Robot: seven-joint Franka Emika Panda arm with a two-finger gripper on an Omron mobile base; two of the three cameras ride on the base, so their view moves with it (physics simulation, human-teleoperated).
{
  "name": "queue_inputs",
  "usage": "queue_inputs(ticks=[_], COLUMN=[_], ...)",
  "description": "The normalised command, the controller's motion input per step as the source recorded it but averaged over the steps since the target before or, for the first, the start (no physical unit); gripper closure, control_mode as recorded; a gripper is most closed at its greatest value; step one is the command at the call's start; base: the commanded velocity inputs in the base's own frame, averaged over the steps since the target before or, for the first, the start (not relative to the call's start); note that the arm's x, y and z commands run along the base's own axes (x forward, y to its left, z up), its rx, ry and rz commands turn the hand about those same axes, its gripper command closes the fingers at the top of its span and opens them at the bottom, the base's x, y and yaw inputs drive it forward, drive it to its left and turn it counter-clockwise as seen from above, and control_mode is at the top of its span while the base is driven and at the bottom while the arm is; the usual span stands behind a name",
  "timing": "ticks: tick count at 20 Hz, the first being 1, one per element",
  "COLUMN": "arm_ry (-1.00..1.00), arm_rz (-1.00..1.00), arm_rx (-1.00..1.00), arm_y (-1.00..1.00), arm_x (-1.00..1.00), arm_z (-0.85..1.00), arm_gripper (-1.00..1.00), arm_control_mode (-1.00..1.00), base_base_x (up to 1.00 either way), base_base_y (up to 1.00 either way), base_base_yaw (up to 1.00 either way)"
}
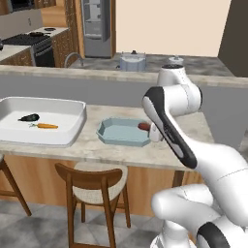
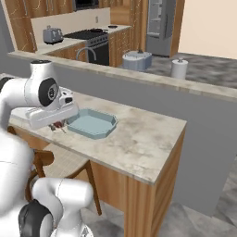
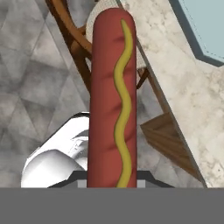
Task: Place the cold items (carrot and eggplant) from the fridge in one tupperware on the dining counter. Place the warm items (kebab skewer and hot dog) in the stove area in another tupperware.
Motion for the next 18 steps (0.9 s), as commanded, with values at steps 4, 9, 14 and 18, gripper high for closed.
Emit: queue_inputs(ticks=[4, 9, 14, 18], arm_ry=[0.0, 0.0, 0.01, 0.02], arm_rz=[0.06, 0.02, 0.0, 0.01], arm_rx=[-0.03, 0.0, 0.0, 0.0], arm_y=[0.02, 0.0, 0.0, 0.0], arm_x=[0.56, 0.91, 0.93, 0.88], arm_z=[-0.37, -0.33, -0.45, -0.48], arm_gripper=[1.0, 1.0, 1.0, 1.0], arm_control_mode=[-1.0, -1.0, -1.0, -1.0], base_base_x=[0.0, 0.0, 0.0, 0.0], base_base_y=[0.0, 0.0, 0.0, 0.0], base_base_yaw=[0.0, 0.0, 0.0, 0.0])
